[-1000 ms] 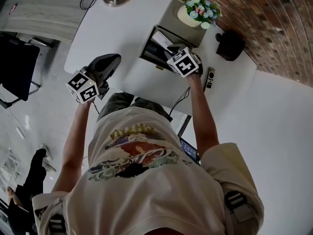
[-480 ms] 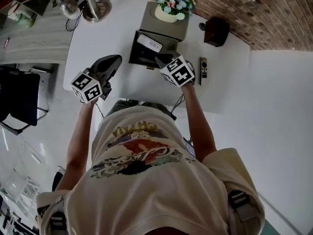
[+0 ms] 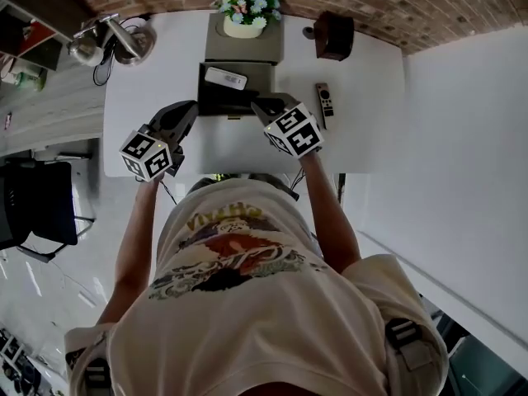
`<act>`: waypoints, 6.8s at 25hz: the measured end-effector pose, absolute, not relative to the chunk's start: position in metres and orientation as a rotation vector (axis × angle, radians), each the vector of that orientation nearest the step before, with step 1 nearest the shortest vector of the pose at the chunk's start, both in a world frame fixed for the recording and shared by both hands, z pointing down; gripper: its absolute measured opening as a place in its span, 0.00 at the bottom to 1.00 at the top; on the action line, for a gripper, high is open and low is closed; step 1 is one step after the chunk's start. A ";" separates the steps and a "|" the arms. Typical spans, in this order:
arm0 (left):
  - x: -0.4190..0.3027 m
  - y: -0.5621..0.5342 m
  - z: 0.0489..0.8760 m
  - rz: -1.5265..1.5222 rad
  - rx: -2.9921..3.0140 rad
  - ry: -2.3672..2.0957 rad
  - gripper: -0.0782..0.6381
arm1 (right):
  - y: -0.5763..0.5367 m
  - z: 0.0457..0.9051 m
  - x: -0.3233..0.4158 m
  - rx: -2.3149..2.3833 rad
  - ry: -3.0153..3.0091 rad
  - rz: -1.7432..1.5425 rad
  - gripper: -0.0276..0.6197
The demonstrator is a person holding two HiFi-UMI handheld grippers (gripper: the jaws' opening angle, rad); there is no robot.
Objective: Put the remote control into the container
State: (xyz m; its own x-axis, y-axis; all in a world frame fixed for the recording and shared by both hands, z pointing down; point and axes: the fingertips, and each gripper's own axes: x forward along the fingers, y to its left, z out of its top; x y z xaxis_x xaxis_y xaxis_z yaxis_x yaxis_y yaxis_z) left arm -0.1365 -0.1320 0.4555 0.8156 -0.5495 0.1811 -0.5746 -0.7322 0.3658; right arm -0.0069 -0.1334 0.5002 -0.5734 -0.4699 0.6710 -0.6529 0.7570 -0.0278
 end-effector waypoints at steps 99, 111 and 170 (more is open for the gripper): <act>-0.022 -0.044 0.503 0.329 2.325 -1.002 0.12 | -0.141 0.682 0.279 1.203 -1.761 0.801 0.39; -0.034 -0.038 0.500 0.310 2.333 -1.026 0.12 | -0.139 0.663 0.279 1.225 -1.823 0.808 0.38; -0.180 -0.113 0.491 0.038 2.427 -0.954 0.12 | -0.154 0.574 0.014 0.831 -1.989 0.500 0.38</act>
